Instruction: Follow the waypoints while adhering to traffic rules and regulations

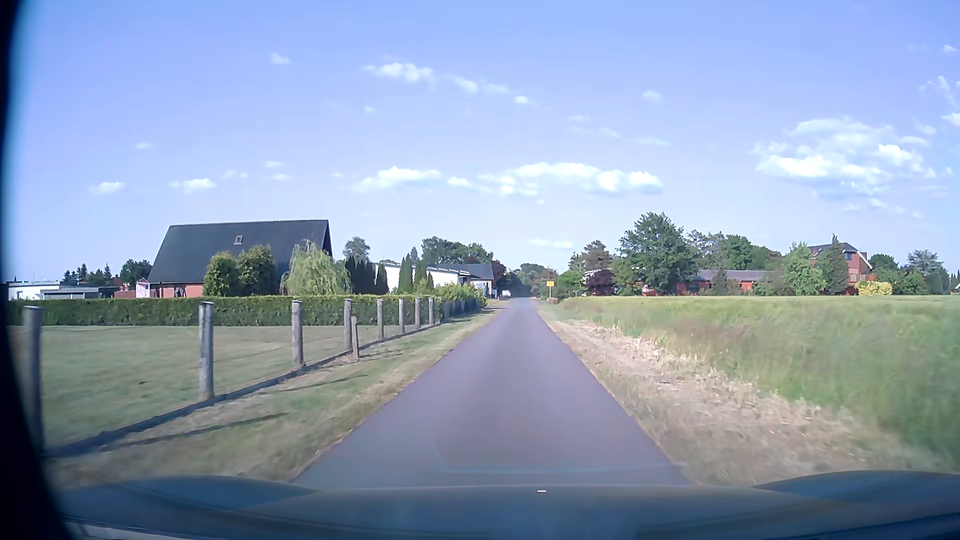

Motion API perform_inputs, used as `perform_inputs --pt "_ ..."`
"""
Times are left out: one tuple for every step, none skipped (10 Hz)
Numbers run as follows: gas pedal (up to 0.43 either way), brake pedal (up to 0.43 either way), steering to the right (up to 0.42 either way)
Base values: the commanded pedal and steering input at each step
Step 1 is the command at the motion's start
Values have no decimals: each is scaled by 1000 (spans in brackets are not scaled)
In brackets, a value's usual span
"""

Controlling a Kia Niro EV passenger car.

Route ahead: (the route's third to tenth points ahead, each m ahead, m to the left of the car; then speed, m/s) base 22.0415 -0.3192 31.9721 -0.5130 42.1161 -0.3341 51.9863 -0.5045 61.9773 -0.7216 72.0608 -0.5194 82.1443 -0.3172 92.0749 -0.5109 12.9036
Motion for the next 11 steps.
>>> perform_inputs --pt "130 6 3" --pt "130 6 3" --pt "130 6 3" --pt "130 6 3" --pt "130 6 3" --pt "130 6 3" --pt "130 6 3" --pt "130 6 3" --pt "130 6 1" --pt "130 6 -1" --pt "130 6 -1"
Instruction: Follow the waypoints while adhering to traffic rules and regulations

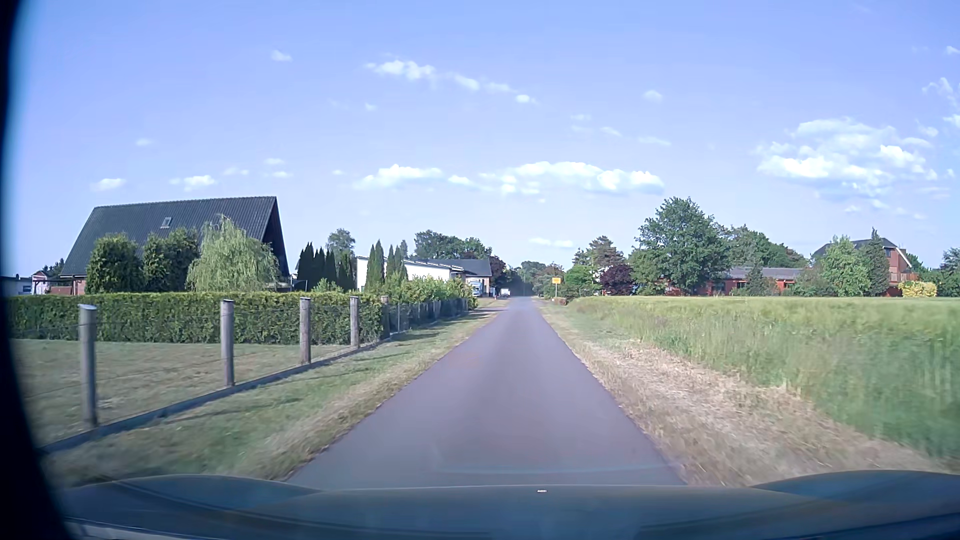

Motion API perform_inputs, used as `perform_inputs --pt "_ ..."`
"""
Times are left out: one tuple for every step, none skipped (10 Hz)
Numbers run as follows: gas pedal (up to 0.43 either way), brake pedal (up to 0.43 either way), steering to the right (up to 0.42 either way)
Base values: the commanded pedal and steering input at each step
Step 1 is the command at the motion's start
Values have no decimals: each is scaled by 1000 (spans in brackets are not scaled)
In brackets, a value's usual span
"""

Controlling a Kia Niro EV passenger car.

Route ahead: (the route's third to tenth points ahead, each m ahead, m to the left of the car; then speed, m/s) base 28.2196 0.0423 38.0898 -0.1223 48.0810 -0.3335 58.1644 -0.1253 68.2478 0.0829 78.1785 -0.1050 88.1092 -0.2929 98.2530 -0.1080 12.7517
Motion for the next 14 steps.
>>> perform_inputs --pt "130 6 -1" --pt "130 6 -1" --pt "130 6 -1" --pt "130 6 -1" --pt "130 6 -1" --pt "130 6 -1" --pt "130 6 -1" --pt "130 6 -1" --pt "130 6 -1" --pt "130 6 -1" --pt "130 6 -1" --pt "130 6 -1" --pt "130 6 -1" --pt "130 6 -1"
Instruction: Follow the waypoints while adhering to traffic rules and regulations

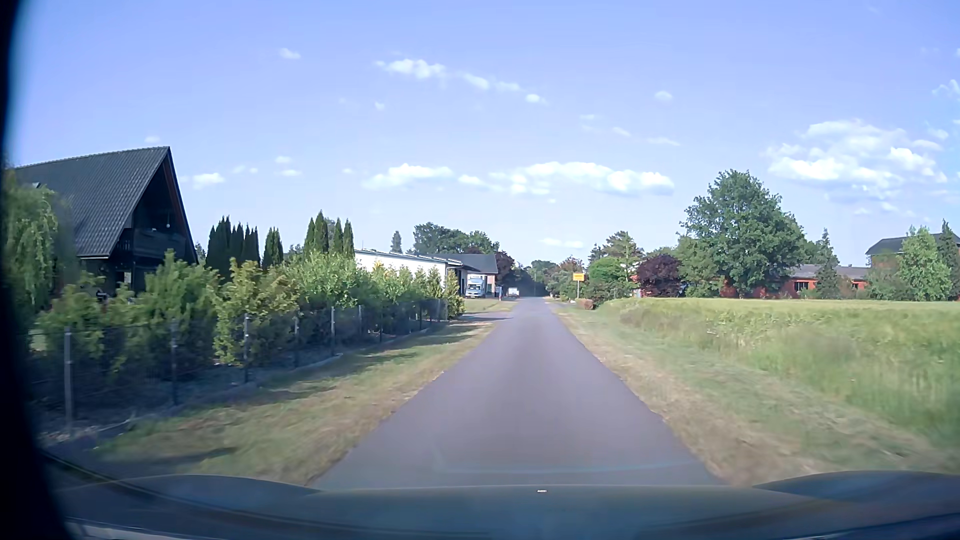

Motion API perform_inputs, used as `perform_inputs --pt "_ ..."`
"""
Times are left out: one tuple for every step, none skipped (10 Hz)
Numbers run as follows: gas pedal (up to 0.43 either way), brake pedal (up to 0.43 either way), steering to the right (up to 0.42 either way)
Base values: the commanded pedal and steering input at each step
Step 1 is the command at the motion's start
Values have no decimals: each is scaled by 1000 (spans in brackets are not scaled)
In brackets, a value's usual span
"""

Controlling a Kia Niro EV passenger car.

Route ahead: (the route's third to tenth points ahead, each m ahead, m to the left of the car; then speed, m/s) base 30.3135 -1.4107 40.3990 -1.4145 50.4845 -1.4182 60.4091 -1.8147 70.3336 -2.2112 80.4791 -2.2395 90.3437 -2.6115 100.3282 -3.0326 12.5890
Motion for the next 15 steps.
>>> perform_inputs --pt "130 6 0" --pt "130 6 3" --pt "130 6 8" --pt "130 6 11" --pt "130 6 10" --pt "130 6 8" --pt "130 6 5" --pt "130 6 5" --pt "130 6 5" --pt "130 6 5" --pt "130 6 6" --pt "130 6 7" --pt "130 6 8" --pt "130 6 8" --pt "130 6 8"
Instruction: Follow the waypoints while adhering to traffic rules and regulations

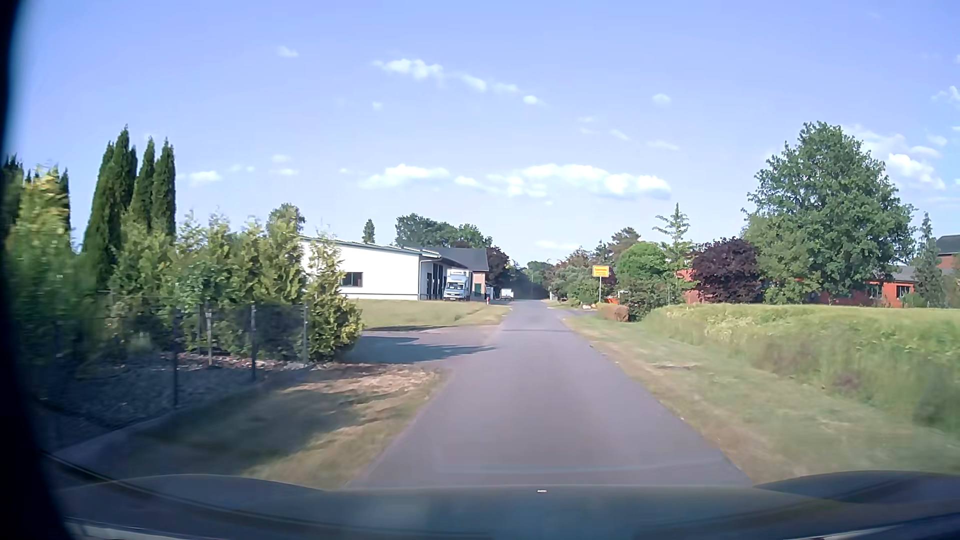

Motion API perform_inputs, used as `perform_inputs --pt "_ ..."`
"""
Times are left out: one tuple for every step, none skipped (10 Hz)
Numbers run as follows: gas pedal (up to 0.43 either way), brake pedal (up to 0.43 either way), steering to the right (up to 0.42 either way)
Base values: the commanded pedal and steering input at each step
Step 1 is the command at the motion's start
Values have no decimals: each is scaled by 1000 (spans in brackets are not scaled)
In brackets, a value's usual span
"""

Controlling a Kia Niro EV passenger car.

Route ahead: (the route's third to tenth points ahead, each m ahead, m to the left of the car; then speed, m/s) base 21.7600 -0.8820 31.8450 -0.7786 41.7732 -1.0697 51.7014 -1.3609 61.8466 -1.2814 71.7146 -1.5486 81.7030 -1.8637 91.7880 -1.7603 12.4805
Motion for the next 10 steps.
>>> perform_inputs --pt "130 6 8" --pt "130 6 8" --pt "130 6 6" --pt "130 6 3" --pt "130 6 1" --pt "130 6 1" --pt "130 6 3" --pt "130 6 10" --pt "130 6 12" --pt "130 6 11"
